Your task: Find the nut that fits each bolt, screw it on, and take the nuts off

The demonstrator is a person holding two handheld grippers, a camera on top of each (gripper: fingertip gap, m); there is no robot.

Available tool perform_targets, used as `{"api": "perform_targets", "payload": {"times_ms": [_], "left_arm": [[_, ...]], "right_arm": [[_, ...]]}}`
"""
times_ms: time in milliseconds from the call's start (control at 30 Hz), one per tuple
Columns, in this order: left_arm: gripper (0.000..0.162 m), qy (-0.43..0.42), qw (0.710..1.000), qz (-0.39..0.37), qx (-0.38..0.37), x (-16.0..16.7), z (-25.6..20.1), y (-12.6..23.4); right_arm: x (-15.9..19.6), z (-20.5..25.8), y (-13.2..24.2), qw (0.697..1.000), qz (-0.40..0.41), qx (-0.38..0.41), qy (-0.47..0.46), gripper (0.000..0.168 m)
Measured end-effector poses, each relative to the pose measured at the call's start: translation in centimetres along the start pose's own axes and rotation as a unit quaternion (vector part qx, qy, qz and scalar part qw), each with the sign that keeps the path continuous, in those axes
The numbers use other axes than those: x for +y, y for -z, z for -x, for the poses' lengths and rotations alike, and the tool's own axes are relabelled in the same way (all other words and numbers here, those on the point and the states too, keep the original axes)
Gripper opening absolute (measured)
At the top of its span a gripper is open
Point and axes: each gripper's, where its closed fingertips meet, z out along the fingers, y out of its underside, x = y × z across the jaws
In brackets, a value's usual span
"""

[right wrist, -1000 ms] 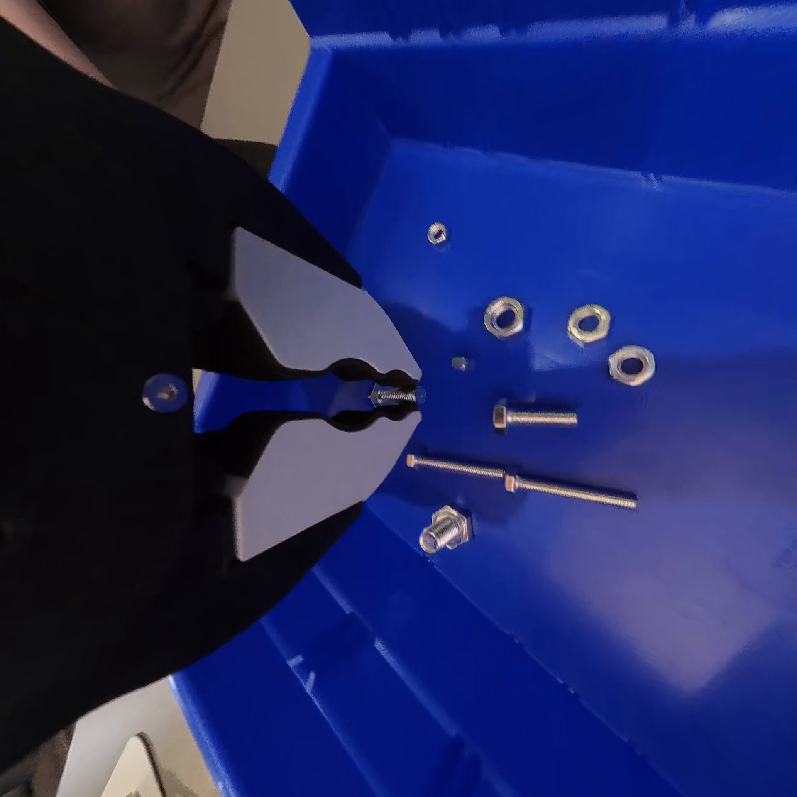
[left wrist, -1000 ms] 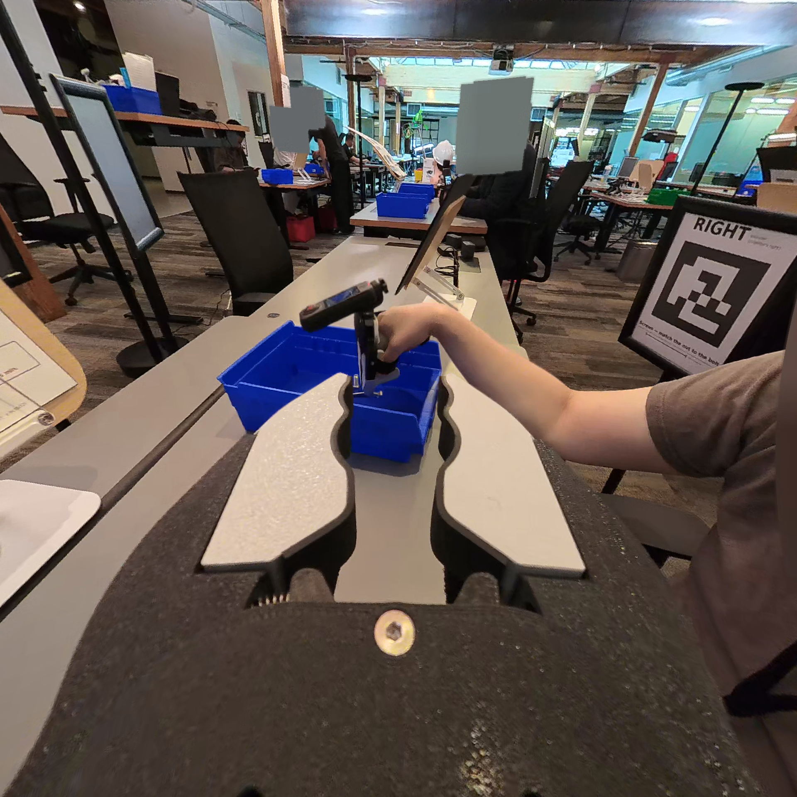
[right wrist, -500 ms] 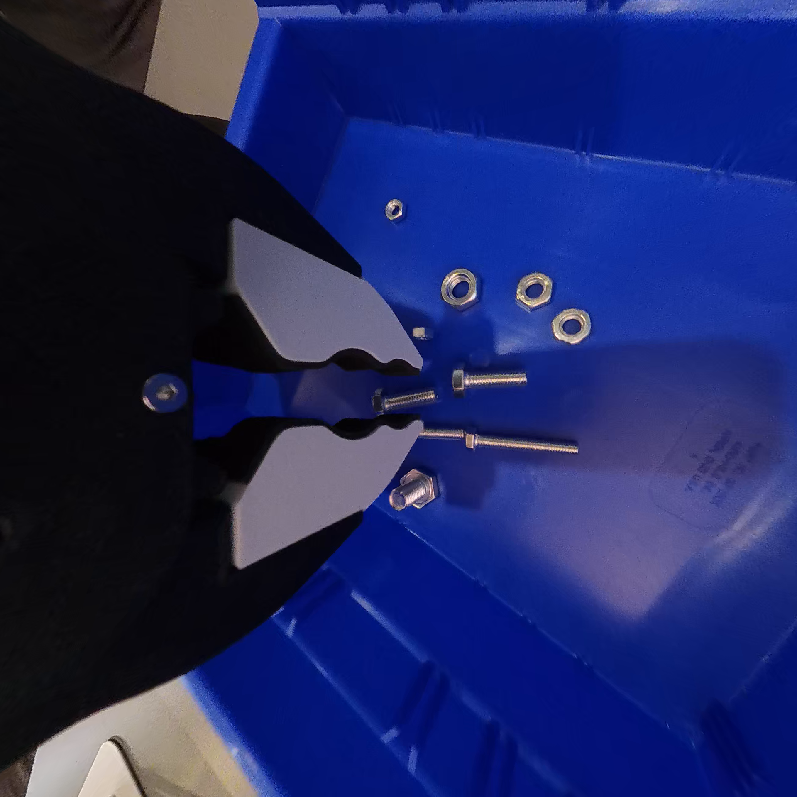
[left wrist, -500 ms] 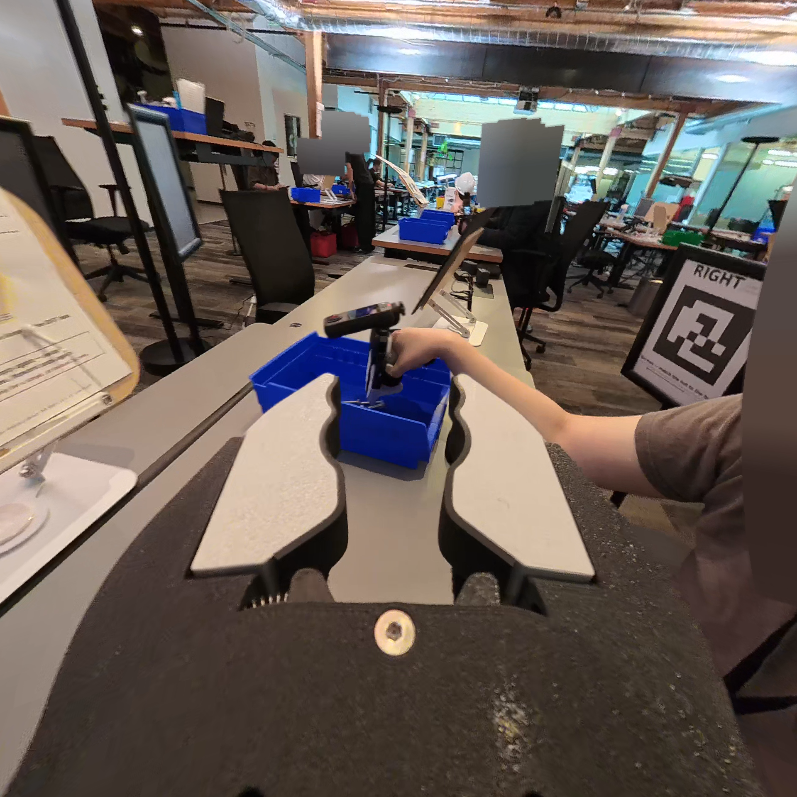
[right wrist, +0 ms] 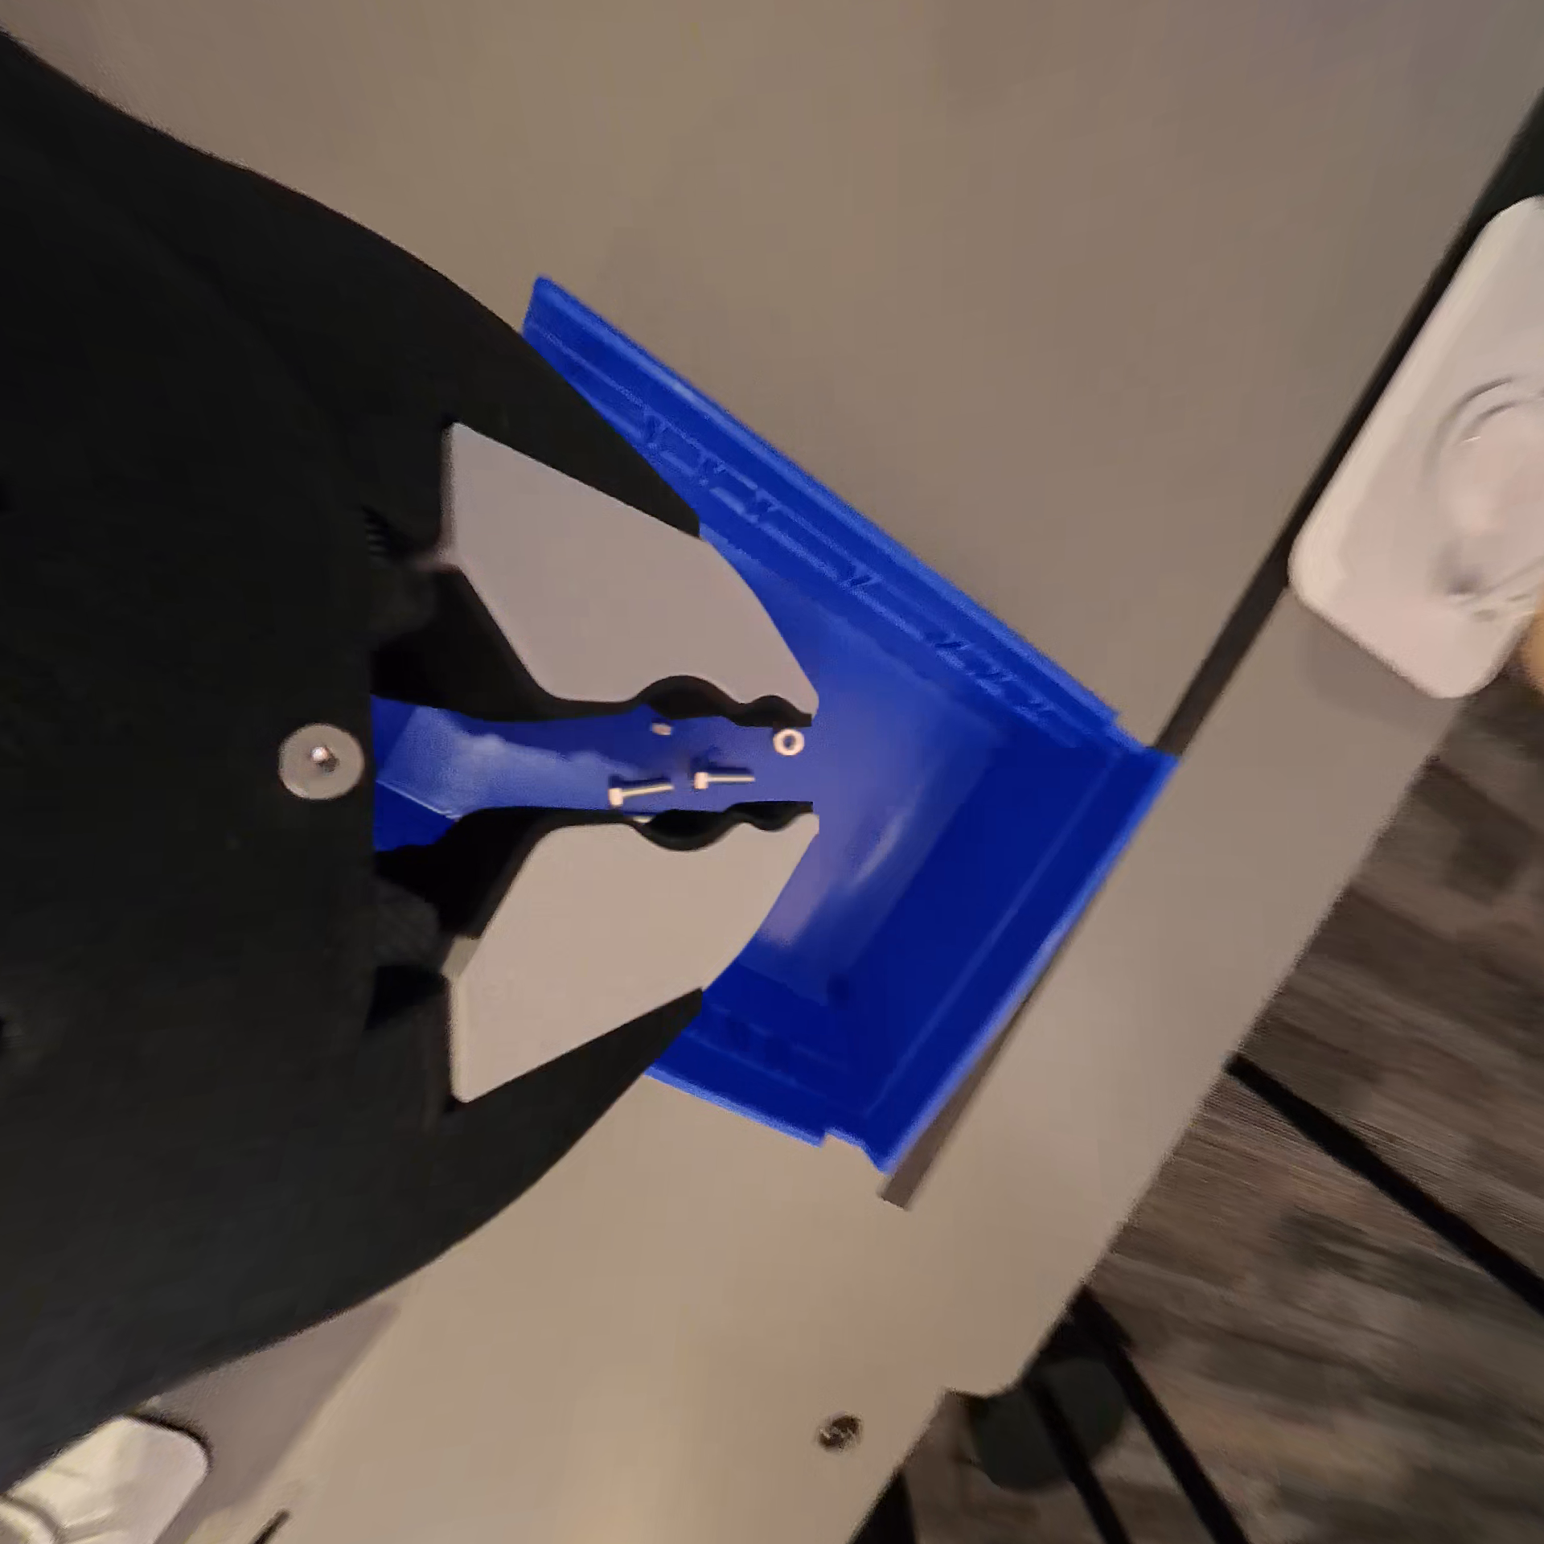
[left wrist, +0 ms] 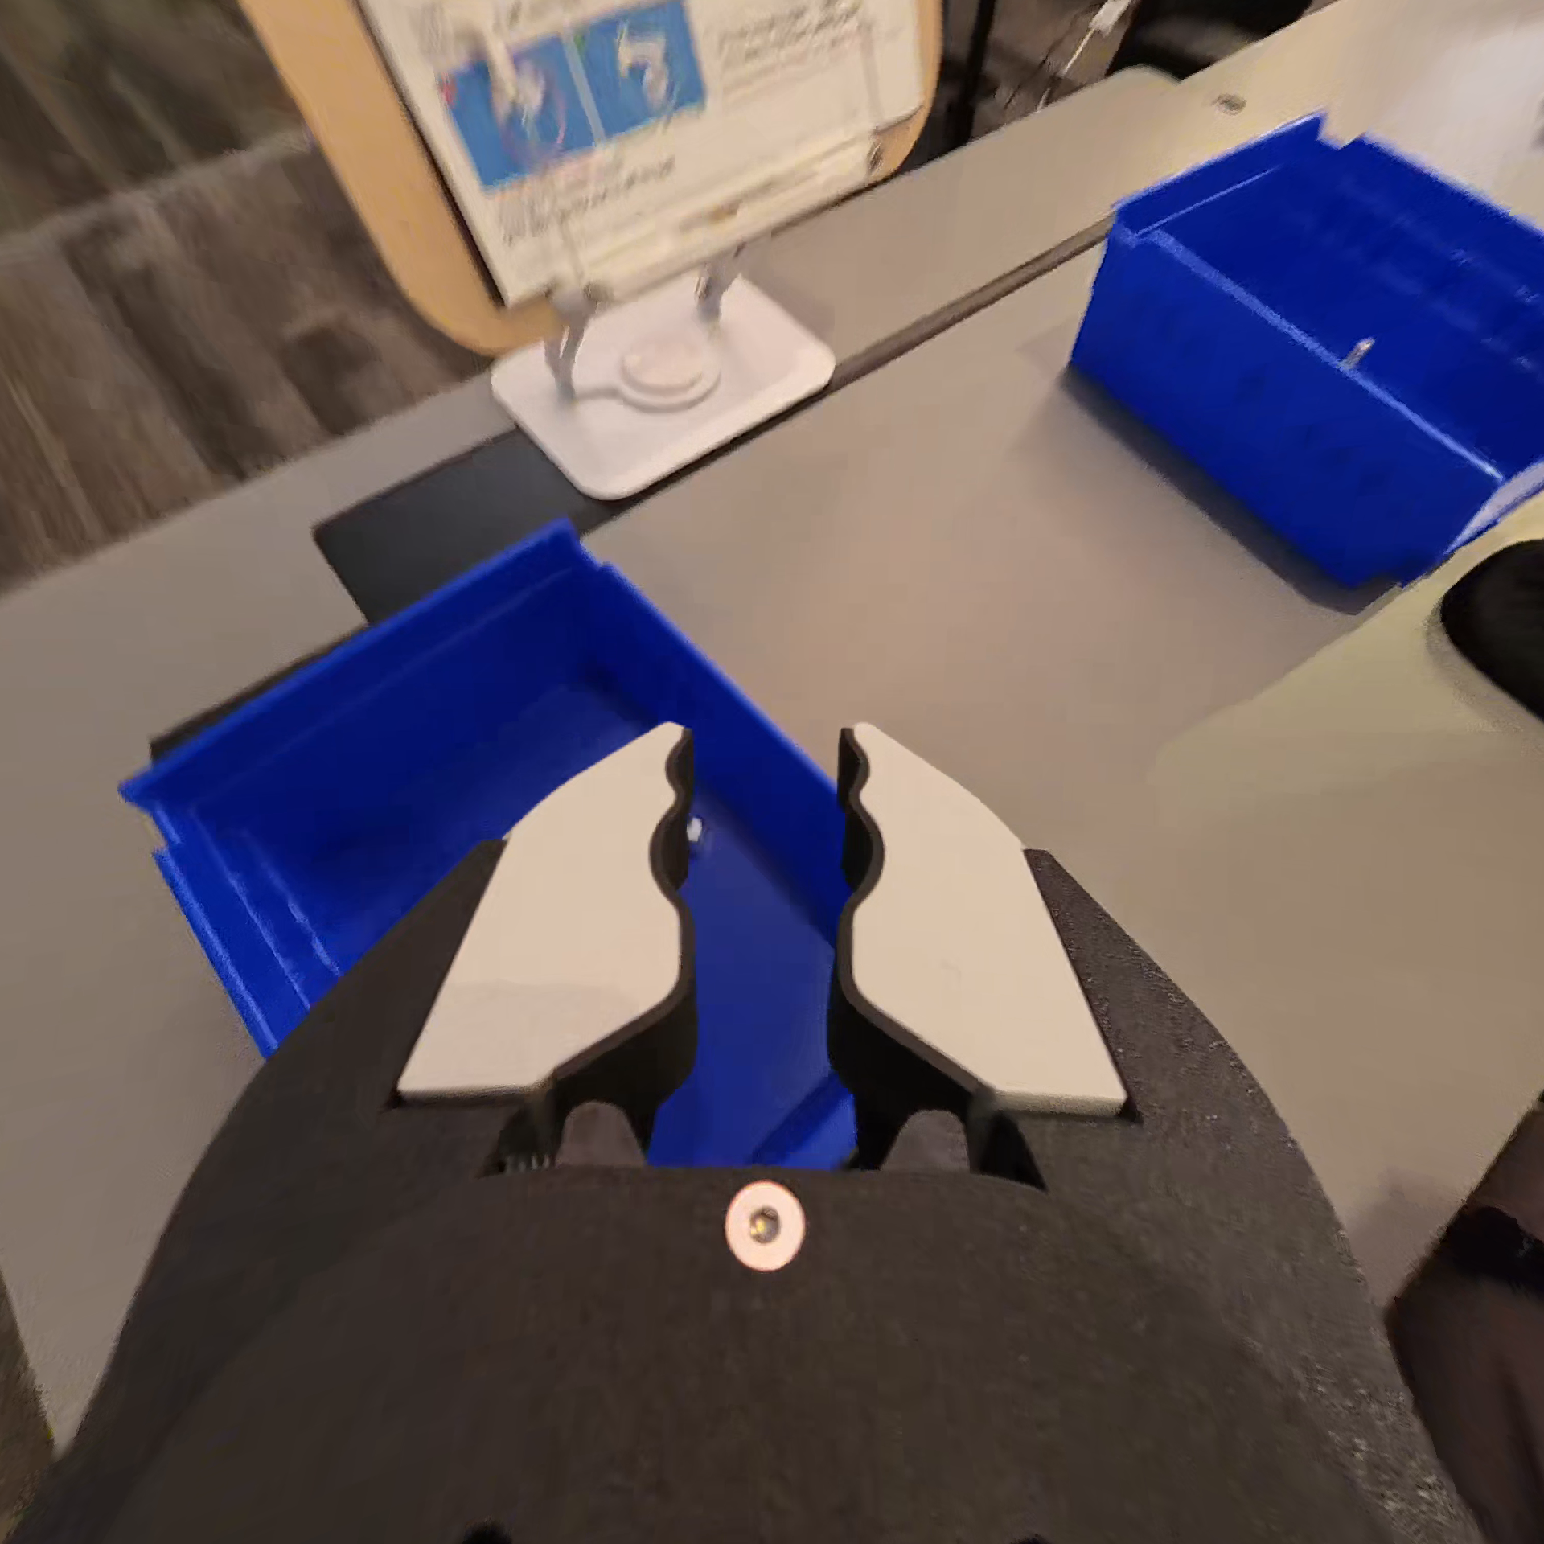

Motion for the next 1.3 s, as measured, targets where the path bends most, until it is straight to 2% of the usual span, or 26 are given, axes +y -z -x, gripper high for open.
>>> {"api": "perform_targets", "payload": {"times_ms": [133,267,333,467,700,800,1000,1300], "left_arm": [[0.028,0.092,0.992,0.089,0.006,3.4,1.6,-2.5],[0.026,0.152,0.966,0.211,-0.012,7.9,2.8,-5.9],[0.027,0.155,0.957,0.244,-0.018,9.4,3.5,-7.9],[0.038,0.181,0.944,0.274,0.001,11.1,3.6,-11.2],[0.048,0.177,0.923,0.332,-0.075,13.6,5.2,-12.9],[0.048,0.197,0.920,0.335,-0.059,14.2,4.8,-14.0],[0.048,0.194,0.910,0.356,-0.083,15.2,5.3,-14.5],[0.043,0.183,0.902,0.380,-0.095,15.8,5.5,-13.8]], "right_arm": [[-2.3,1.2,1.7,0.998,-0.056,0.017,0.029,0.018],[-2.7,1.8,1.6,0.997,-0.054,0.027,0.051,0.018],[-2.6,1.9,1.2,0.997,-0.048,0.028,0.056,0.018],[-2.2,1.7,0.4,0.997,-0.032,0.033,0.059,0.018],[-2.1,1.5,0.5,0.997,-0.033,0.031,0.062,0.018],[-1.9,1.4,0.6,0.997,-0.028,0.032,0.066,0.018],[-1.9,1.6,0.4,0.996,-0.020,0.036,0.078,0.018],[-1.7,2.1,0.0,0.995,-0.008,0.036,0.092,0.018]]}}
